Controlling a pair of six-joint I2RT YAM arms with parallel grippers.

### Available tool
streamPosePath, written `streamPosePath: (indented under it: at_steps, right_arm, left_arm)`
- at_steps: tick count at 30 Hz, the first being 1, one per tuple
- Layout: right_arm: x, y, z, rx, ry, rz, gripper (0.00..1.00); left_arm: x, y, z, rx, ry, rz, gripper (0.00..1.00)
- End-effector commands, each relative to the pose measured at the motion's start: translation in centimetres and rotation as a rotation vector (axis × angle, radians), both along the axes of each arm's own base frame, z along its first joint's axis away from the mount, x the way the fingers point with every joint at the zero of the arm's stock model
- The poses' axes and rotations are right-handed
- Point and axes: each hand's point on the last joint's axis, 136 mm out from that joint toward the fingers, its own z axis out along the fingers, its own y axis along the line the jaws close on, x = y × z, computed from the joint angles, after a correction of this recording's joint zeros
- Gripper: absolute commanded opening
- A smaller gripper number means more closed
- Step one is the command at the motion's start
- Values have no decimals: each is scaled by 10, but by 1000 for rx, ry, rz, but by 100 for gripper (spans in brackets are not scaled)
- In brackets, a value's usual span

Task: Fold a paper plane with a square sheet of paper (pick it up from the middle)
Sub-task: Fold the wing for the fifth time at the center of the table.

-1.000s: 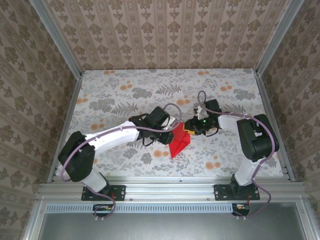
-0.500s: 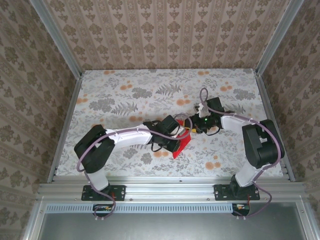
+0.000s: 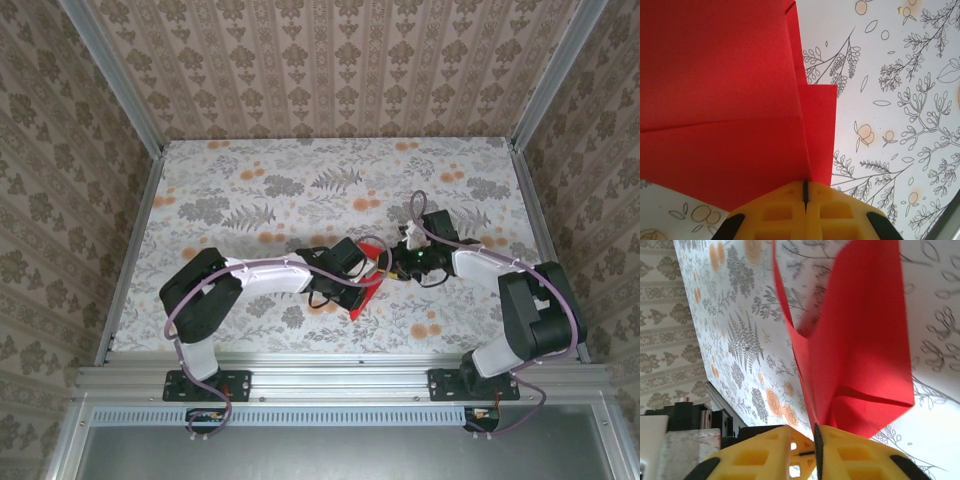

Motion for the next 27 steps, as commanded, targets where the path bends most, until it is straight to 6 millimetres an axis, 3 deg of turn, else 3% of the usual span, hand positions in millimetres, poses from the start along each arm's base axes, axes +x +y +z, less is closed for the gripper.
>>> streamPosePath:
  at_steps: [1, 10, 18, 27]
  right_arm:
    - [-1, 5, 10, 76, 0, -22, 20]
    - [-7, 4, -1, 90, 43, -48, 15]
    - [3, 10, -17, 130, 72, -58, 14]
    - [-4, -1, -55, 13, 135, -65, 14]
  left_arm:
    - [-3, -12, -5, -1, 8, -21, 2]
    - [-3, -22, -7, 9, -1, -36, 2]
    - [-4, -24, -14, 25, -1, -42, 2]
    - [-1, -28, 0, -7, -8, -38, 3]
